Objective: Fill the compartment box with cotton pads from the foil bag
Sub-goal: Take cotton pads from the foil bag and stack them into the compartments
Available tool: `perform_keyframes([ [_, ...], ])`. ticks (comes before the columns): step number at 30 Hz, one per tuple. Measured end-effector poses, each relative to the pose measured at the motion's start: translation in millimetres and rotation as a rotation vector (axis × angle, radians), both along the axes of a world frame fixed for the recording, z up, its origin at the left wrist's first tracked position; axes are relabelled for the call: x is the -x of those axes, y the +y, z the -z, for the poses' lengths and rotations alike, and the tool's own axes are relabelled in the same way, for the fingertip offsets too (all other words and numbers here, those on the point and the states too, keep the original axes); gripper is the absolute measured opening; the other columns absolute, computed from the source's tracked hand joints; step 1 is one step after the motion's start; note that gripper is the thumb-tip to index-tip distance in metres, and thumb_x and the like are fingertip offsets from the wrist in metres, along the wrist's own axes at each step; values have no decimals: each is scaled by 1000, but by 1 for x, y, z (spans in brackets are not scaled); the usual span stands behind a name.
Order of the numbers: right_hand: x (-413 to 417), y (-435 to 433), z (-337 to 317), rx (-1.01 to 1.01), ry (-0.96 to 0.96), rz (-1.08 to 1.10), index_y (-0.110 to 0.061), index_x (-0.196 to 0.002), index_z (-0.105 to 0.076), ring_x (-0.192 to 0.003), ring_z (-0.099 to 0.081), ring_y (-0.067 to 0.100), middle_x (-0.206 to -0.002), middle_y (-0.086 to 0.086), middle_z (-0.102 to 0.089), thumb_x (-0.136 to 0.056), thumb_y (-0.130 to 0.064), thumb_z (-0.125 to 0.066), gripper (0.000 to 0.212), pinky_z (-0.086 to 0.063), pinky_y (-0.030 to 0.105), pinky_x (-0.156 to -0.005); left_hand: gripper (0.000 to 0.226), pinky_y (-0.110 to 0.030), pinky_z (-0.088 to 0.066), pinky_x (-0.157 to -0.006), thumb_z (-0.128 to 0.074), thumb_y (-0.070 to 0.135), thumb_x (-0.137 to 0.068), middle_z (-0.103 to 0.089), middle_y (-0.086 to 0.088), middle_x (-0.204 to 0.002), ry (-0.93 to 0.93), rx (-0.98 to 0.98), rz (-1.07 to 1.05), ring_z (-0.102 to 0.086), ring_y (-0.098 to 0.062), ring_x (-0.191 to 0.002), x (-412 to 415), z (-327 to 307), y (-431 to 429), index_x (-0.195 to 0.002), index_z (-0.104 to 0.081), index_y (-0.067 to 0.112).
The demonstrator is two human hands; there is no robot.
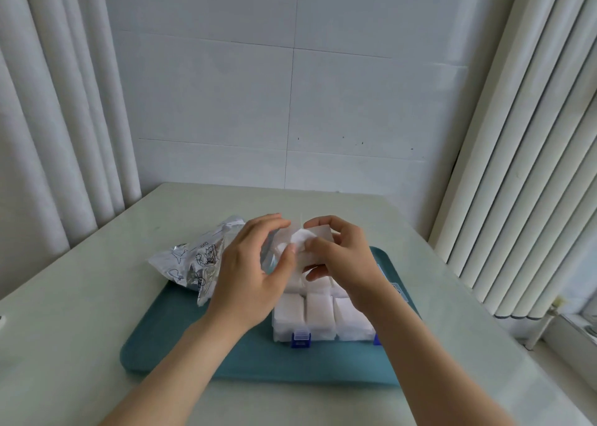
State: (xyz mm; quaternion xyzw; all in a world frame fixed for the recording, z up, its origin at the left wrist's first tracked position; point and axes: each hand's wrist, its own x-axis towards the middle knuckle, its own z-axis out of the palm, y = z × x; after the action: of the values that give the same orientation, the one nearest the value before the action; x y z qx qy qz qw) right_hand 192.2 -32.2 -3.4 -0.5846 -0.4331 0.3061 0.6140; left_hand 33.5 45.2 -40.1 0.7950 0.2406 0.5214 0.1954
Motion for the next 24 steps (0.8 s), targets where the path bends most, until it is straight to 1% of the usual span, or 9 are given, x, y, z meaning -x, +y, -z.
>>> perform_keyframes([
  [3,-1,-8,8,-17,51,-38,-6,-116,-65,-76,-76,32,-98,20,-76,-99,-2,-64,18,-63,40,-65,32,-10,-48,-85,-75,27,-97,-69,18,-118,-5,121,48,-66,0,-99,-6,3,-10,-127,-64,29],
  [5,1,-11,12,-33,55,-41,-7,-119,-65,-80,-77,34,-103,22,-76,-100,-4,-66,19,-64,43,-67,28,-14,-48,-73,-73,32,-97,-69,18,-106,-9,206,40,-63,-4,-81,-8,5,-11,-123,-63,33],
  [6,2,-12,13,-40,57,-51,-7,-120,-65,-81,-78,36,-105,23,-75,-100,-5,-66,20,-65,44,-68,23,-20,-52,-72,-72,36,-98,-70,17,-102,-13,245,46,-64,-7,-80,-8,6,-10,-118,-62,33],
  [8,2,-13,14,-43,79,-95,-7,-121,-65,-82,-77,40,-109,24,-73,-104,-4,-60,19,-65,48,-69,17,-40,-60,-75,-69,41,-98,-72,13,-97,-40,324,76,-70,-13,-84,-8,7,-7,-111,-65,30],
  [10,0,-16,11,-31,81,-111,-9,-121,-67,-81,-75,44,-109,24,-72,-106,-4,-52,22,-64,47,-68,10,-49,-62,-80,-70,36,-100,-76,14,-99,-80,412,98,-74,-13,-91,-7,6,-4,-107,-69,29],
  [13,0,-17,10,-41,40,-70,-14,-123,-67,-76,-76,42,-102,19,-76,-108,-4,-47,27,-64,45,-64,7,-45,-64,-85,-72,23,-101,-80,14,-98,-152,558,137,-77,-7,-92,-5,3,-3,-105,-73,28],
  [15,1,-16,12,-65,-27,-9,-16,-127,-65,-72,-76,37,-95,13,-78,-107,-5,-51,26,-63,41,-61,11,-50,-65,-83,-72,19,-101,-81,4,-100,-209,656,201,-79,-18,-95,-3,2,-1,-110,-75,24],
  [17,-1,-15,14,-77,-69,44,-16,-129,-64,-72,-77,34,-92,9,-79,-106,-7,-58,26,-63,39,-61,14,-47,-66,-75,-70,14,-102,-81,-3,-103,-292,757,267,-79,-26,-96,-3,0,-3,-115,-74,16],
  [24,-2,-17,12,-62,35,62,-20,-125,-68,-81,-79,28,-91,5,-81,-99,-11,-71,28,-66,40,-71,14,-43,-66,-75,-67,11,-102,-81,-10,-108,-371,870,337,-78,-31,-100,-5,-1,-2,-114,-75,10],
])
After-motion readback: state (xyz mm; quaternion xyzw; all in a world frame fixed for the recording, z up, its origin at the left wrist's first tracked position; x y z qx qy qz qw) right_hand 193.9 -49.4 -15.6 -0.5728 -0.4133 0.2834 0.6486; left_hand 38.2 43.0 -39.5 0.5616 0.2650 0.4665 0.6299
